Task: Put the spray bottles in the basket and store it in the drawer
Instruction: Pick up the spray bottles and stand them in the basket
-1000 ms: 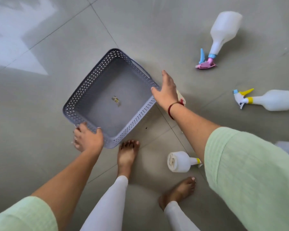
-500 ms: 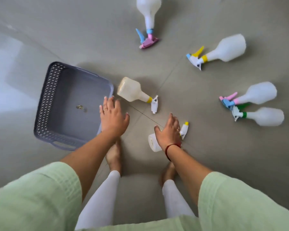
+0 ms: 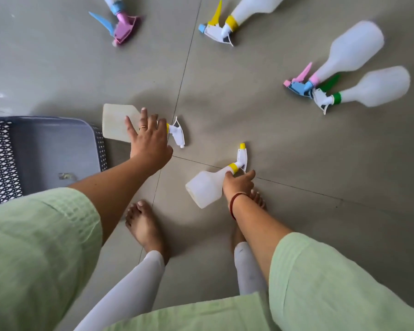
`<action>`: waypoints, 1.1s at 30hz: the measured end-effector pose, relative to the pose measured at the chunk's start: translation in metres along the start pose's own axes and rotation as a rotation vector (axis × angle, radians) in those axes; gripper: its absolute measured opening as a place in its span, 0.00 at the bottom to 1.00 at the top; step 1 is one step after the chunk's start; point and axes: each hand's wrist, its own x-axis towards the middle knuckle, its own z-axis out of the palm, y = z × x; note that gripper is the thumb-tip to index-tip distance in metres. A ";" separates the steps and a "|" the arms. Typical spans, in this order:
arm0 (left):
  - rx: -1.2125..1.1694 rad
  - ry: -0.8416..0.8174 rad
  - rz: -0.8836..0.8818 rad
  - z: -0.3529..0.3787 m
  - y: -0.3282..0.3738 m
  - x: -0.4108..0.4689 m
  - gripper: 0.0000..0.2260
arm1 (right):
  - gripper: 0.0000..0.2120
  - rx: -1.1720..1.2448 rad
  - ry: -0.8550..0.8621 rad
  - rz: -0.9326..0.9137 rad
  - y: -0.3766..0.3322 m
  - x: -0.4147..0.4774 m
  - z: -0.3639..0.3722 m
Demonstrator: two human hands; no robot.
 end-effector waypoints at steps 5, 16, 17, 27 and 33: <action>0.291 -0.049 -0.024 0.013 0.001 0.025 0.21 | 0.39 0.285 -0.046 0.167 0.002 0.018 0.023; 0.118 0.052 -0.066 -0.001 -0.024 0.013 0.13 | 0.32 0.471 0.026 0.035 -0.015 -0.009 0.013; 0.049 0.060 -0.085 -0.007 -0.025 0.003 0.12 | 0.33 0.450 0.025 -0.010 -0.019 -0.021 0.007; -0.654 0.218 -0.232 -0.052 -0.090 -0.106 0.13 | 0.47 0.118 -0.111 -0.593 -0.097 -0.161 -0.003; -1.107 0.445 -0.470 -0.038 -0.150 -0.175 0.12 | 0.34 -0.031 -0.295 -0.925 -0.119 -0.247 0.050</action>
